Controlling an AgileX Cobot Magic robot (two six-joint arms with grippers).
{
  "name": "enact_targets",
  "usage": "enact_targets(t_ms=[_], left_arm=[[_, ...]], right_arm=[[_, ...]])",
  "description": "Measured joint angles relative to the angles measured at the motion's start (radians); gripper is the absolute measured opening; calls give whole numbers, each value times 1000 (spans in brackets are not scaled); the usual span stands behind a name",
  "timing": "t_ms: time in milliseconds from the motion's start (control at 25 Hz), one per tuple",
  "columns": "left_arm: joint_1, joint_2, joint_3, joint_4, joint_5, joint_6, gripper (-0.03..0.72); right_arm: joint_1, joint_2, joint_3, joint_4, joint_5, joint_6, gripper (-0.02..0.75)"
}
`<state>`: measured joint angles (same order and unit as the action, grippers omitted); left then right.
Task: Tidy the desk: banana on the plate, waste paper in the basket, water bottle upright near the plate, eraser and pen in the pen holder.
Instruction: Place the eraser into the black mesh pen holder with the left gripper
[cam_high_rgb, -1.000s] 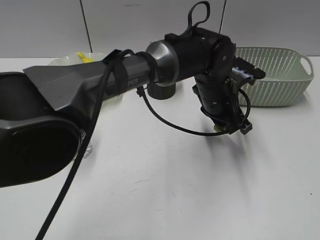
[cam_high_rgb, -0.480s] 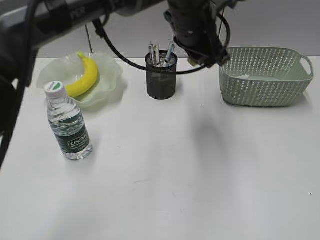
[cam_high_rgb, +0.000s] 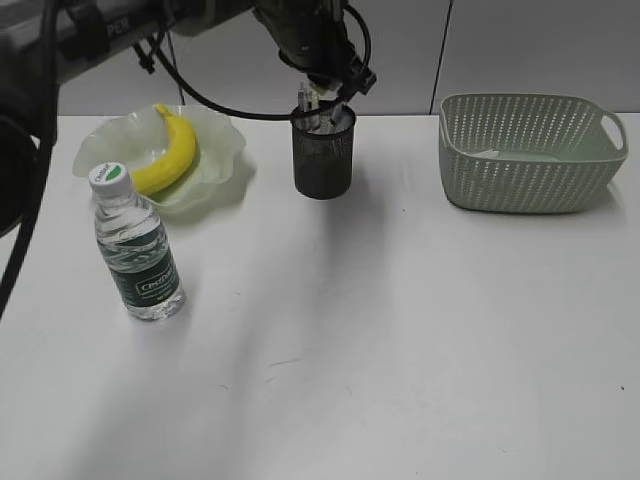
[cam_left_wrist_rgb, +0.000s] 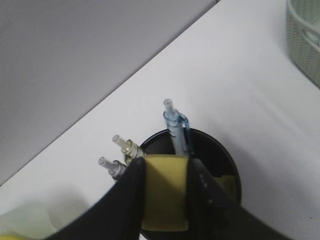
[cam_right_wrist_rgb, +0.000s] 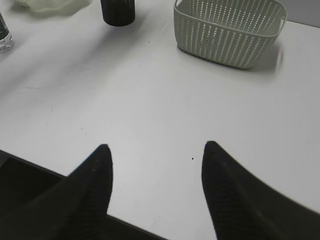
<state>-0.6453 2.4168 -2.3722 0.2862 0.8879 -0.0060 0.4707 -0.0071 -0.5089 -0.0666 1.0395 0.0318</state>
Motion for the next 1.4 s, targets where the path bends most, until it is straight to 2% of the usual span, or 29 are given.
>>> enact_targets(t_ms=[360, 760, 840, 1080, 1160, 1400], left_arm=[[32, 66, 1, 0, -100, -2, 185], [32, 74, 1, -11, -29, -2, 185], [32, 74, 1, -11, -32, -2, 214], [32, 74, 1, -24, -45, -2, 403], [32, 73, 1, -26, -44, -2, 442], [32, 13, 1, 17, 23, -2, 466]], right_arm=[[0, 0, 0, 0, 0, 0, 456], [0, 0, 0, 0, 0, 0, 456], [0, 0, 0, 0, 0, 0, 456], [0, 0, 0, 0, -1, 0, 456], [0, 0, 0, 0, -1, 0, 456], [0, 0, 0, 0, -1, 0, 456]])
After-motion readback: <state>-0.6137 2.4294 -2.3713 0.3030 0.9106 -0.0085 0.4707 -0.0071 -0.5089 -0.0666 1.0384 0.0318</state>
